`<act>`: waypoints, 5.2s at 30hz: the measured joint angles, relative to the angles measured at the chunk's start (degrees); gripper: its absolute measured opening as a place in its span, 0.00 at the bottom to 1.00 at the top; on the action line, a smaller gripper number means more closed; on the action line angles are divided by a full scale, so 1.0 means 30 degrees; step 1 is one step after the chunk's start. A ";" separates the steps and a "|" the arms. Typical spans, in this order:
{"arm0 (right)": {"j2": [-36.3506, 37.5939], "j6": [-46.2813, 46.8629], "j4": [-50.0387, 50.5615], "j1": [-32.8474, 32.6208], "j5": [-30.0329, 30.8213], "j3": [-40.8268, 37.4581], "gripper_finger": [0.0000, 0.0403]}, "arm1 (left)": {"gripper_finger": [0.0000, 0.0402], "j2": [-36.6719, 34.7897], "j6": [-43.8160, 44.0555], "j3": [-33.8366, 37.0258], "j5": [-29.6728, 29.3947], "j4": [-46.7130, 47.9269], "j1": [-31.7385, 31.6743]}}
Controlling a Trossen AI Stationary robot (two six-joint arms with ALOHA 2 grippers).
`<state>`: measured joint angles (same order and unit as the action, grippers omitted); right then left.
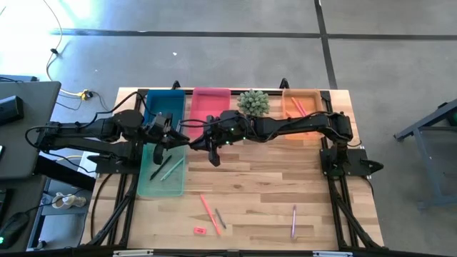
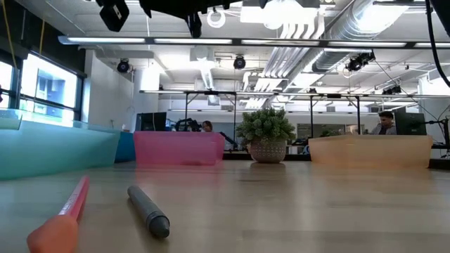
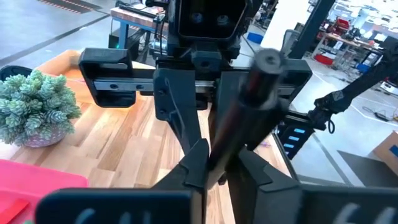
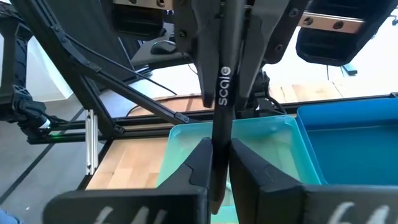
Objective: Sort crayons/erasers/pens/pencils in bins
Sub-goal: Put the black pen into the light blue bin, then put the purple pen into the light blue bin
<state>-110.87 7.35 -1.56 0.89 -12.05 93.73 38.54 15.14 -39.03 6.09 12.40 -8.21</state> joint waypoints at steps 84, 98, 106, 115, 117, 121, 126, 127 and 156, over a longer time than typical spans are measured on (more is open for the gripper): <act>-0.0007 3.2269 1.9580 -1.2599 0.5899 -0.2776 0.35 | 0.11 0.4867 0.7532 -0.0022 -0.0532 1.7624 0.2040; -0.0007 3.8085 2.0055 -1.6241 0.5983 -0.2776 0.35 | 0.32 0.4867 0.8569 -0.0022 -0.0532 1.7637 0.2038; -0.0007 4.0958 2.0798 -1.7695 0.5974 -0.2783 0.35 | 0.36 0.4867 0.8900 -0.0022 0.1041 1.7631 0.2033; -0.0007 4.0978 2.1360 -1.7974 0.5878 -0.2783 0.35 | 0.34 0.4867 0.9901 -0.1193 0.1863 1.7656 0.2047; -0.0008 4.1071 2.1572 -1.7974 0.5865 -0.2783 0.35 | 0.34 0.4866 0.9900 -0.1914 0.1768 1.7625 0.2047; -0.0322 4.1109 2.1655 -1.7974 0.5803 -0.2783 0.35 | 0.34 0.4860 0.9902 -0.3306 0.1620 1.7504 0.2047; -0.1281 4.0950 2.1201 -1.7981 0.4953 -0.2783 0.35 | 0.34 0.4860 0.9900 -0.4523 0.0963 1.6847 0.2047; -0.1393 4.0948 2.1216 -1.7981 0.4929 -0.2783 0.35 | 0.34 0.4860 0.9900 -0.4672 0.0746 1.6679 0.2047; -0.2560 4.0905 2.0848 -1.8738 0.4445 -0.2790 0.35 | 0.34 0.4860 1.0468 -0.4867 0.0531 1.6633 0.2047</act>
<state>-118.55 130.06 60.98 -55.33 1.28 85.36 53.12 46.54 -53.63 7.68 62.30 -2.07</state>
